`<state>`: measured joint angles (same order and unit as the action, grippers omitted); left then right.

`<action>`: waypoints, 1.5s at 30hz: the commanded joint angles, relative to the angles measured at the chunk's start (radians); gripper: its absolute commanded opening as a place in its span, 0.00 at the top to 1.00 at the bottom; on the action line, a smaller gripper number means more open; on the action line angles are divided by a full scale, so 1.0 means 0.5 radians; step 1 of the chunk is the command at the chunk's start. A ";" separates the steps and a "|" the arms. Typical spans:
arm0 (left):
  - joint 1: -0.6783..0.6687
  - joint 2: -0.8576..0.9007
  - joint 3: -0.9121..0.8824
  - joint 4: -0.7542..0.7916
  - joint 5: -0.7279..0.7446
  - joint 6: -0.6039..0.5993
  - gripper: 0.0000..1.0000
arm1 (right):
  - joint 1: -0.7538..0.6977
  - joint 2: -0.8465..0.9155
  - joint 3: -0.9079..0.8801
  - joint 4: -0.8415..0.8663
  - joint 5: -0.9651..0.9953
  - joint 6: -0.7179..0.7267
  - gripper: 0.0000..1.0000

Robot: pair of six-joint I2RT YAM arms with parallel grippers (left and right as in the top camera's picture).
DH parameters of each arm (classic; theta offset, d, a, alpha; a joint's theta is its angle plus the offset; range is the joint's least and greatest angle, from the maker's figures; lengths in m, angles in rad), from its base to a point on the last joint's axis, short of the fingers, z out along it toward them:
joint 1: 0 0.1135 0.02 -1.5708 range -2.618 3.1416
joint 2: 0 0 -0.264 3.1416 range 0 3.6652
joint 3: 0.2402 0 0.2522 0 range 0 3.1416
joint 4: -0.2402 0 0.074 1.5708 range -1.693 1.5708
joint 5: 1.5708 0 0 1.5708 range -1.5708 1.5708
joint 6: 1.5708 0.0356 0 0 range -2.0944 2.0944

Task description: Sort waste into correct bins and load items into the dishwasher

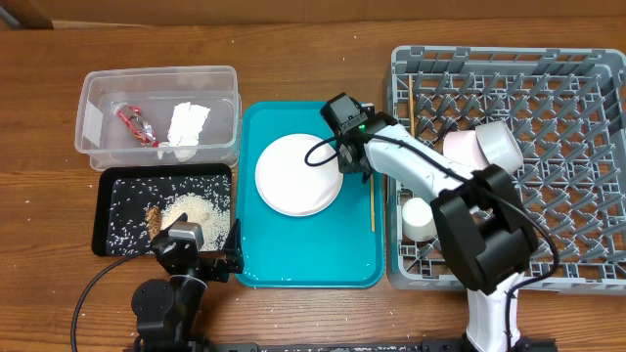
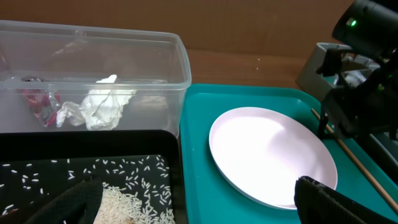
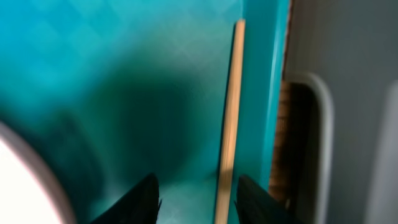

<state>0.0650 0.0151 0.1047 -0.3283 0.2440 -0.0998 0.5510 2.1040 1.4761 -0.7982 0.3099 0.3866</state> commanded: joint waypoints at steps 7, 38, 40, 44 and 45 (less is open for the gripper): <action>-0.014 -0.021 -0.010 0.008 0.017 0.036 0.00 | -0.005 0.039 -0.004 -0.069 -0.261 0.014 0.90; -0.014 -0.021 -0.010 0.008 0.017 0.037 0.00 | -0.452 -0.414 0.334 -0.247 -0.298 -0.522 0.91; -0.014 -0.021 -0.010 0.008 0.017 0.036 0.00 | -0.445 -0.433 0.354 -0.281 -0.311 -0.515 0.57; -0.014 -0.021 -0.010 0.008 0.017 0.036 0.00 | -0.366 -0.512 0.408 -0.350 -0.470 -0.433 0.48; -0.014 -0.021 -0.010 0.008 0.017 0.036 0.00 | -0.332 -0.538 0.414 -0.362 -0.557 -0.419 0.48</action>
<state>0.0650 0.0151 0.1047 -0.3283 0.2440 -0.0998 0.3424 1.8980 1.6474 -0.9741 0.1368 0.1570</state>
